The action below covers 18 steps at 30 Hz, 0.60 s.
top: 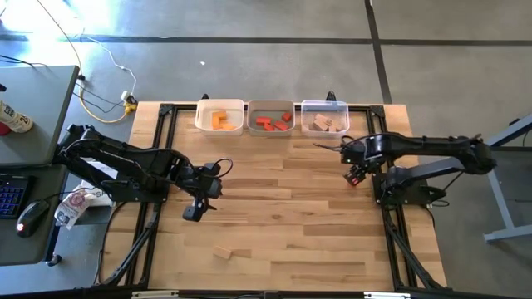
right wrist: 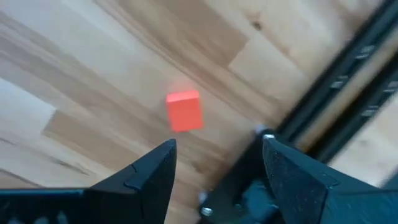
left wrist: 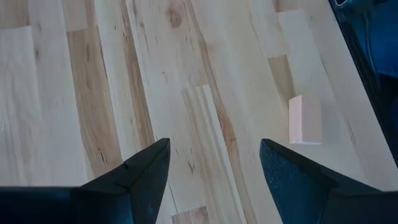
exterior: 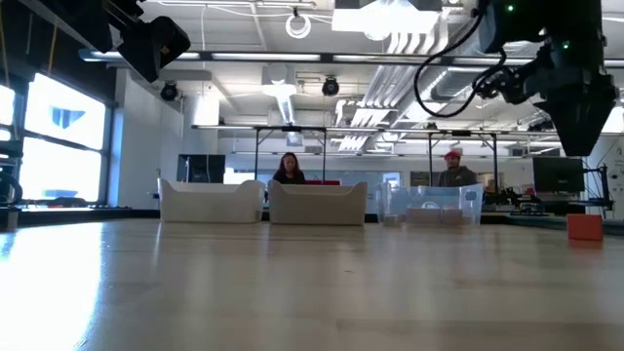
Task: Sort & place blocks by color
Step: Put the orange block into the gray bin
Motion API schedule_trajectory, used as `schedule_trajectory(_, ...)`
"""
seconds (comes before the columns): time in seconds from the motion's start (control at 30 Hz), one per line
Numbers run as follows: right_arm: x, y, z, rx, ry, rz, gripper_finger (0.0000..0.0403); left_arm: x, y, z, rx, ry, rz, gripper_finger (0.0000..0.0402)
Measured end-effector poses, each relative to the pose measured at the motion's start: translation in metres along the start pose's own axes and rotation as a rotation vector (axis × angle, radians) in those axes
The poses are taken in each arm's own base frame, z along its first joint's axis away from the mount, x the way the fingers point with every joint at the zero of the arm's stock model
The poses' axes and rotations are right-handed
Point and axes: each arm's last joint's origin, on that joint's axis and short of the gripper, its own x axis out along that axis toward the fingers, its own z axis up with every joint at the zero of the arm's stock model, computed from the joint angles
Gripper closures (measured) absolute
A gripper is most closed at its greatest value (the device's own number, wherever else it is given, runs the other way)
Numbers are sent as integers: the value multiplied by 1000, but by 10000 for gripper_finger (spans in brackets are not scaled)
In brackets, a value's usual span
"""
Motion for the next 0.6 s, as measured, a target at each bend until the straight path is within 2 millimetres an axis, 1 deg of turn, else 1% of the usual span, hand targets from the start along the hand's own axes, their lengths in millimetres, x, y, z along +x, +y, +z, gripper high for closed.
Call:
schedule_trajectory(0.13,15,1,-3,4,12,39,176,0,0,0,-1,0,0,165)
schedule_trajectory(0.27,15,8,4,0,-16,65,178,0,0,0,-1,-4,0,165)
schedule_trajectory(0.4,20,13,9,4,-1,51,178,0,0,1,-2,-6,0,165)
schedule_trajectory(0.6,34,22,15,-4,71,-9,178,0,0,1,-1,-6,0,165)
